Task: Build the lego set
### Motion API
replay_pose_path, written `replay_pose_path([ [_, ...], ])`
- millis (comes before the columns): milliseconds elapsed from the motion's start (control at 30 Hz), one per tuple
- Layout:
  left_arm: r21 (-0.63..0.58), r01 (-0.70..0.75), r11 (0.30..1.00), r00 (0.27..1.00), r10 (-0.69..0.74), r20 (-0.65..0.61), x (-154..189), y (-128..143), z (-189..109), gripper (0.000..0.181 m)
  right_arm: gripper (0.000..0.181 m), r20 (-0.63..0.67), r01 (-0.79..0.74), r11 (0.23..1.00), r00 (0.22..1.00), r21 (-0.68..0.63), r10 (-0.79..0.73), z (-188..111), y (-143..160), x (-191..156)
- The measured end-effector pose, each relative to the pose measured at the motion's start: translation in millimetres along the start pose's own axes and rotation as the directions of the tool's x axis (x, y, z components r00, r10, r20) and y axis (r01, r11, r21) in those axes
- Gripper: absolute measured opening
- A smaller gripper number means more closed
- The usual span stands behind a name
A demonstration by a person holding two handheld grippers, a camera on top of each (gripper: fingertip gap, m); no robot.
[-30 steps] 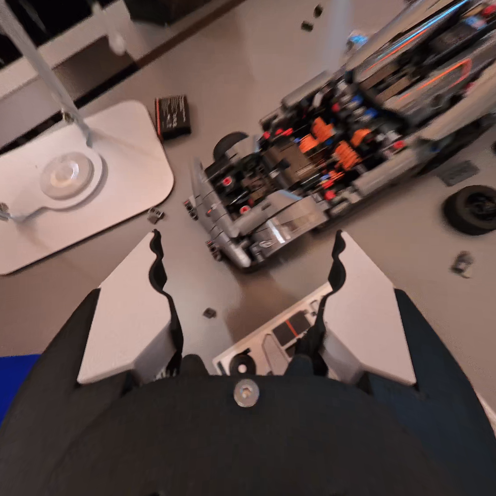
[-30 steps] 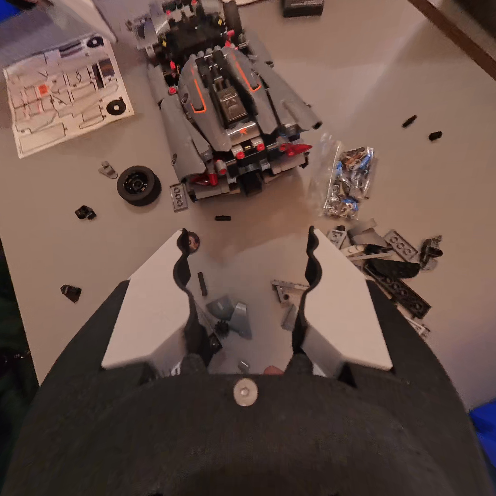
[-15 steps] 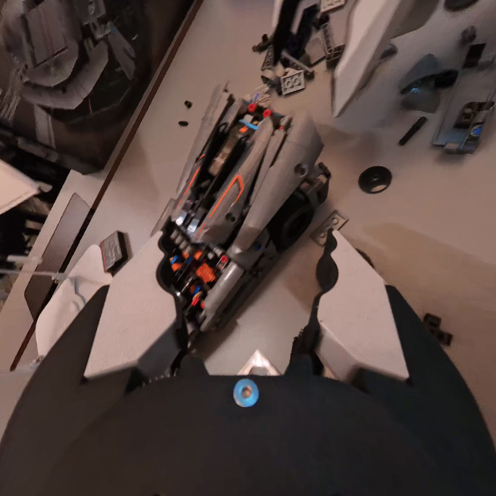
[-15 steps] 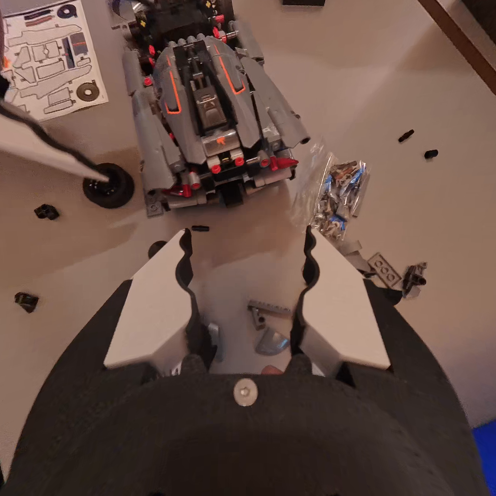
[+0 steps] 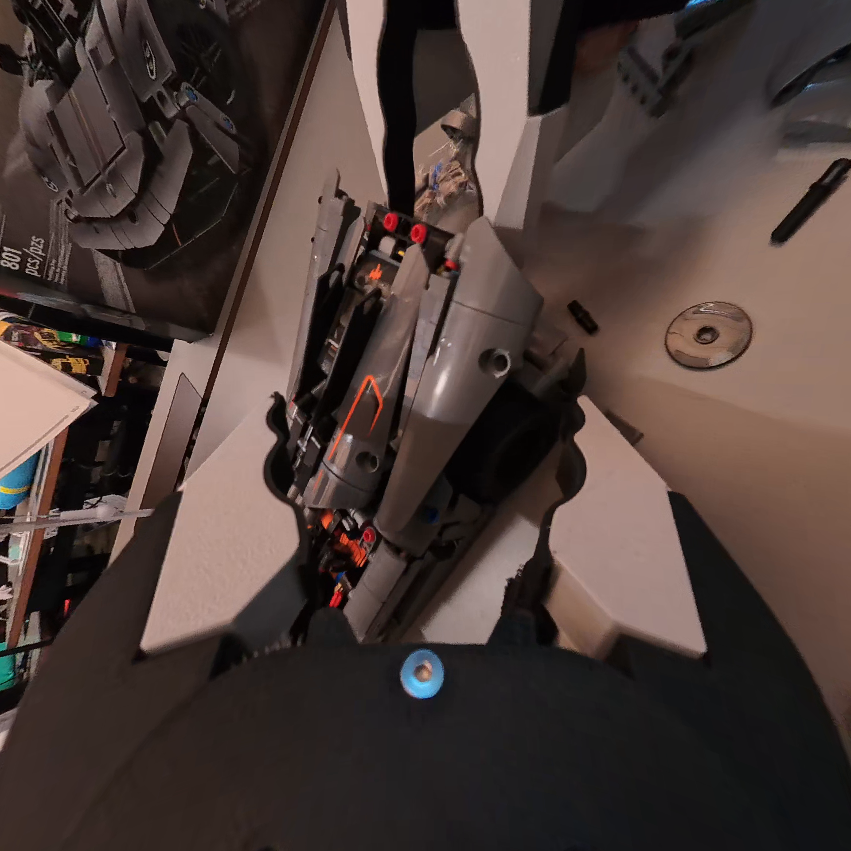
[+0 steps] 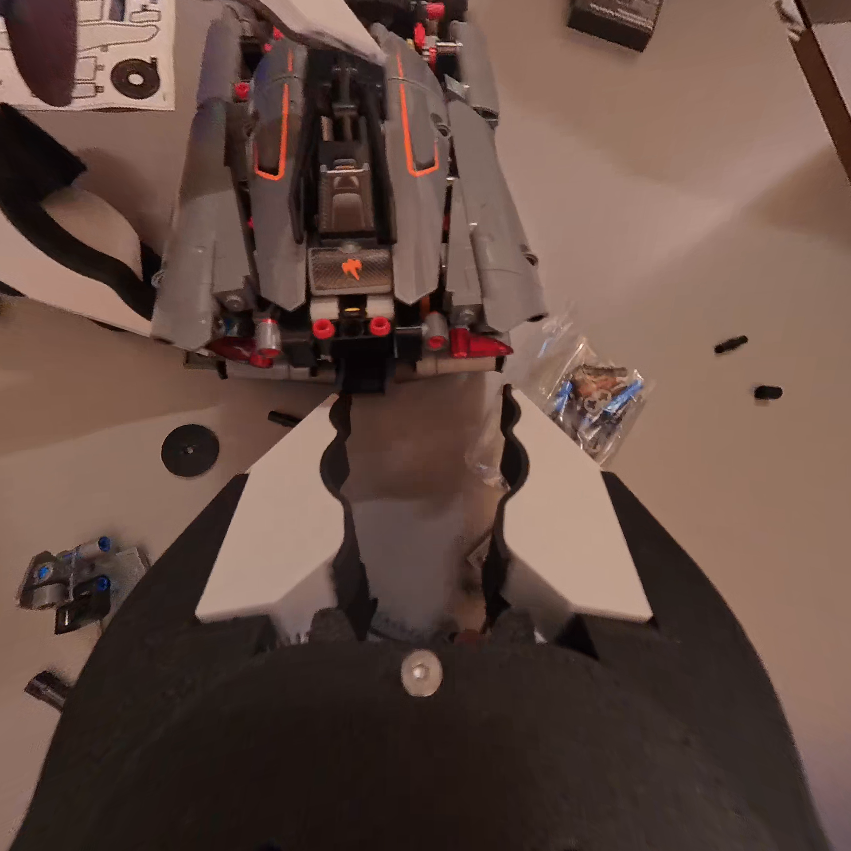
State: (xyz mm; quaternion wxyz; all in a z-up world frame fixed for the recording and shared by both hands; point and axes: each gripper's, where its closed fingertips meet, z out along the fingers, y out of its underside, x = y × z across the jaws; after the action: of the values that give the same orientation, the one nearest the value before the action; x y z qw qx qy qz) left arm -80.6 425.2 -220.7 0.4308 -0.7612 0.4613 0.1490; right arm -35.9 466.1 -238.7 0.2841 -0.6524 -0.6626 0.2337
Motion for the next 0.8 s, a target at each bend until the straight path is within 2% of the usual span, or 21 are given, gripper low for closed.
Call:
replay_pose_path([
  [167,0.003,0.022,1.000,1.000,-0.022,-0.012,2,-4,4,0.117,0.067,0.041,0.032,0.999,0.999,0.033,-0.033,3,-2,-5],
  [400,-0.007,0.043,0.999,0.999,-0.043,-0.027,1,-2,0,0.114,0.067,0.017,0.053,0.998,0.998,-0.023,-0.052,8,4,-5],
  [500,0.026,0.033,0.999,0.999,-0.033,-0.020,-3,-3,-11,0.114,0.066,0.018,0.039,0.999,0.999,0.006,-0.039,-1,2,-4],
  [600,0.043,0.056,0.997,0.998,-0.055,-0.017,-10,-1,-26,0.113,0.066,-0.009,0.019,0.999,1.000,-0.041,-0.019,-4,15,3],
  [800,0.019,0.090,0.996,0.995,-0.091,0.052,-28,28,-54,0.108,0.059,-0.106,-0.049,0.994,0.994,-0.099,0.039,-9,39,27],
])
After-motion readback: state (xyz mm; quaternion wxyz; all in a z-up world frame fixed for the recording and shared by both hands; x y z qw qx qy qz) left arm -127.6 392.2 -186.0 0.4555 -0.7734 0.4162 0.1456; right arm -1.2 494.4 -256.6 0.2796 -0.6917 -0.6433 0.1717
